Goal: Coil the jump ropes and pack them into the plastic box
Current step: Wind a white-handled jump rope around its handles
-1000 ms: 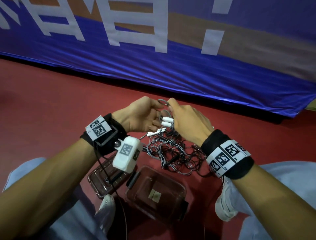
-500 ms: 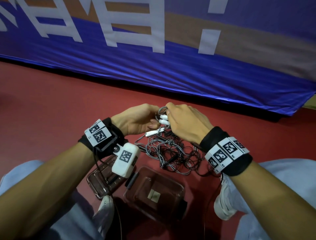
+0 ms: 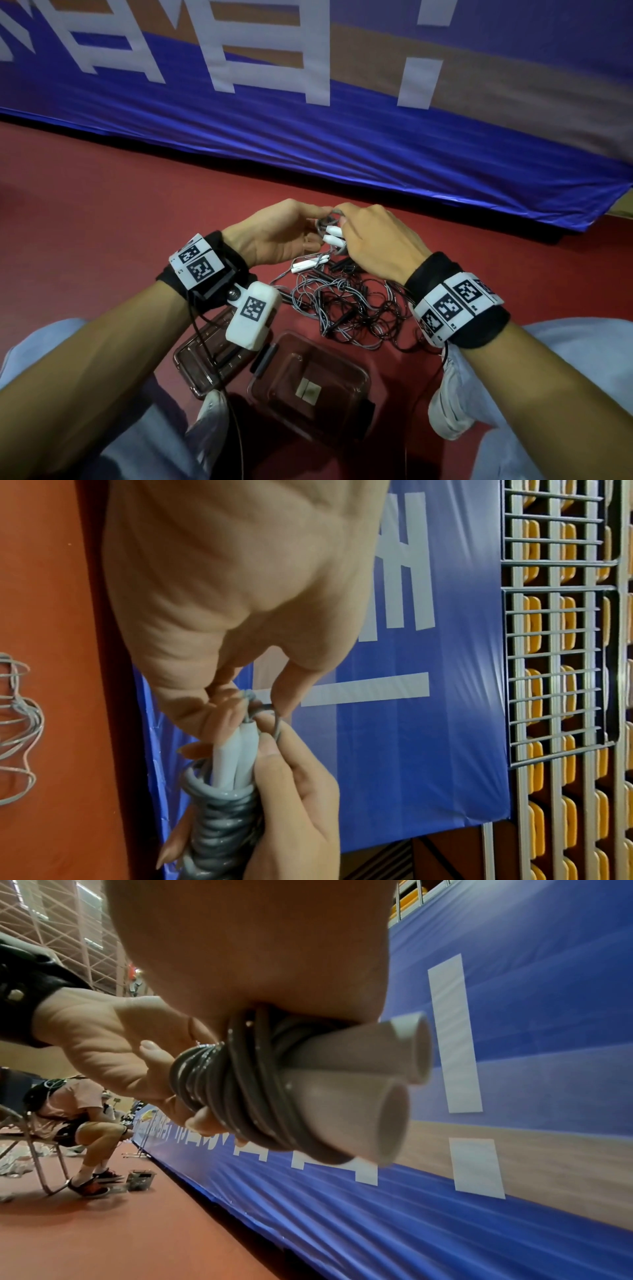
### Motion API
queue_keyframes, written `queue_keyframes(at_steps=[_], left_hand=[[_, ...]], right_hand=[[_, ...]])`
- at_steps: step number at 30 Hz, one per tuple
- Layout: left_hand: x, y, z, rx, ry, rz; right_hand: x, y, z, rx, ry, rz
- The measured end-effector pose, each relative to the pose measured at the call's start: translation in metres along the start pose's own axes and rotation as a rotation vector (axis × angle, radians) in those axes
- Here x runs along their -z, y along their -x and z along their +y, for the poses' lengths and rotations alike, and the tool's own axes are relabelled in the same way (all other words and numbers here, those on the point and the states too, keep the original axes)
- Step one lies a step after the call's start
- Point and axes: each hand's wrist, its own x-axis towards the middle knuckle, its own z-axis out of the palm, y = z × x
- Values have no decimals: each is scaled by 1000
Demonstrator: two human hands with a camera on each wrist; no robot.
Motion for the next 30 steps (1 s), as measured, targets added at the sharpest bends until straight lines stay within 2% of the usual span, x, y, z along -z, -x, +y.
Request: queue_keyframes(at_steps=[8, 15, 20, 22, 26, 28, 30], left_hand=[[4, 5, 2, 25, -6, 21], [3, 10, 6, 61, 33, 54], [3, 6, 3, 68, 34, 156], [3, 4, 0, 6, -81, 208], [4, -1, -8, -248, -409, 320], [4, -2, -9, -250, -363, 324], [4, -1, -6, -186, -152, 275]], right_hand=[[0, 1, -1, 112, -82, -2], [-5, 0, -2, 133, -41, 88], [-9, 0, -2, 94, -69, 119], [-10, 1, -1, 84, -58, 104], [-9, 0, 3, 52, -57, 63], [-11, -2, 4, 28, -146, 61], [-11, -5, 4, -12, -303, 99]])
